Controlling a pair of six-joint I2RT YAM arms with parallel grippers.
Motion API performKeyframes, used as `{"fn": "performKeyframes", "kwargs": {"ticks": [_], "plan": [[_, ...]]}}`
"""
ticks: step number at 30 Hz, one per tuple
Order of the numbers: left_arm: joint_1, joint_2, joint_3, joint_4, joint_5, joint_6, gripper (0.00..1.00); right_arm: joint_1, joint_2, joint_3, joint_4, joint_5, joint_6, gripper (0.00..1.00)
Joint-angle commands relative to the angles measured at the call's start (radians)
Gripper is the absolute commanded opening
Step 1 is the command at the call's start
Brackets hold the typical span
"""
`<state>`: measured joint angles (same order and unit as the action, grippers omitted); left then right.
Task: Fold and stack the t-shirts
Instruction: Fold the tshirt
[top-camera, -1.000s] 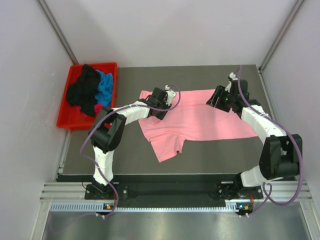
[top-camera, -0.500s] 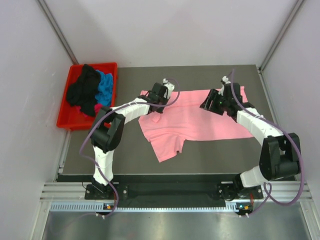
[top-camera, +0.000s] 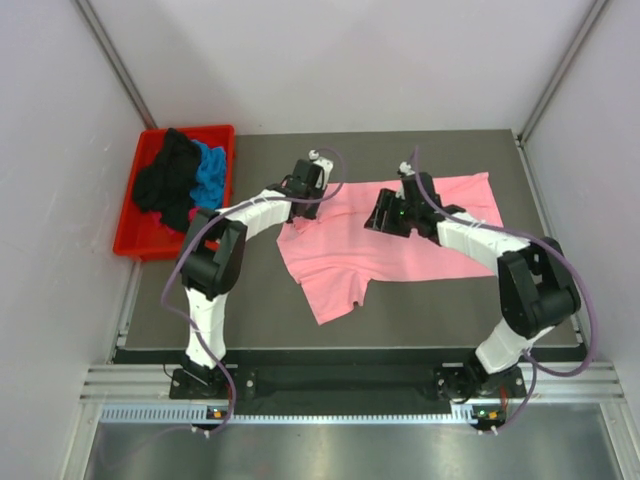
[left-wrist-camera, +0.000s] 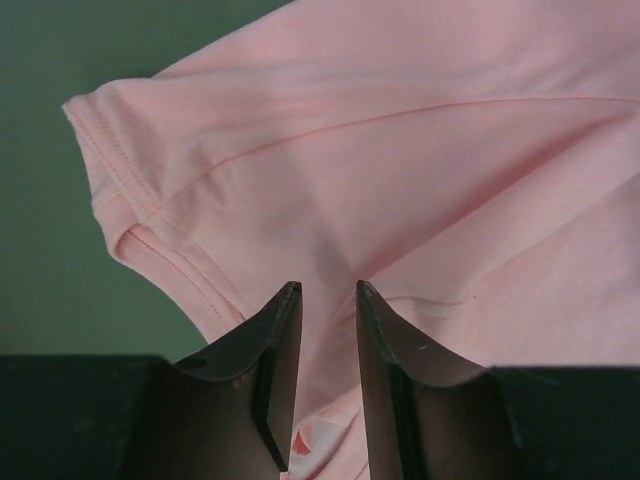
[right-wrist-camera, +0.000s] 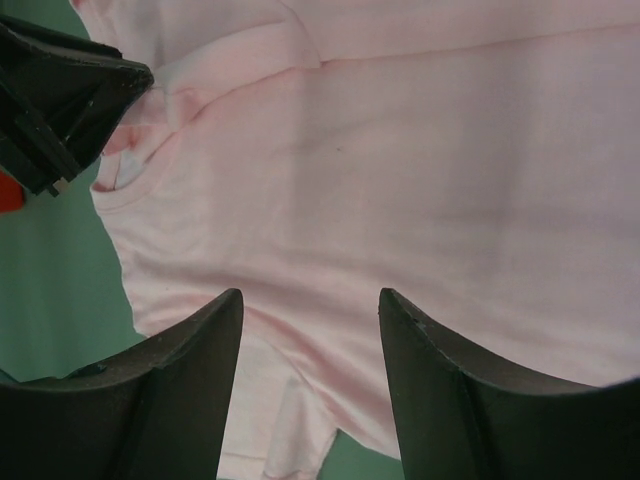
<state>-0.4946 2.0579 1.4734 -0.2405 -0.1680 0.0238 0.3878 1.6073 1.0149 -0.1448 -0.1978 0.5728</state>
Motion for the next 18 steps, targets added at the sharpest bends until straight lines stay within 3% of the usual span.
{"fn": "performKeyframes", "kwargs": {"ticks": [1,12,18], "plan": [[0.025,-0.001,0.034,-0.016,0.018,-0.048,0.34,0.081,0.049,0.083,0.059,0.046,0.032,0.57],[0.096,-0.073,0.071,-0.107,0.039,-0.156,0.35,0.181,0.264,0.2,0.221,0.058,0.144,0.46],[0.129,-0.137,0.1,-0.218,0.088,-0.291,0.37,0.191,0.362,0.249,0.327,0.064,0.214,0.41]]}}
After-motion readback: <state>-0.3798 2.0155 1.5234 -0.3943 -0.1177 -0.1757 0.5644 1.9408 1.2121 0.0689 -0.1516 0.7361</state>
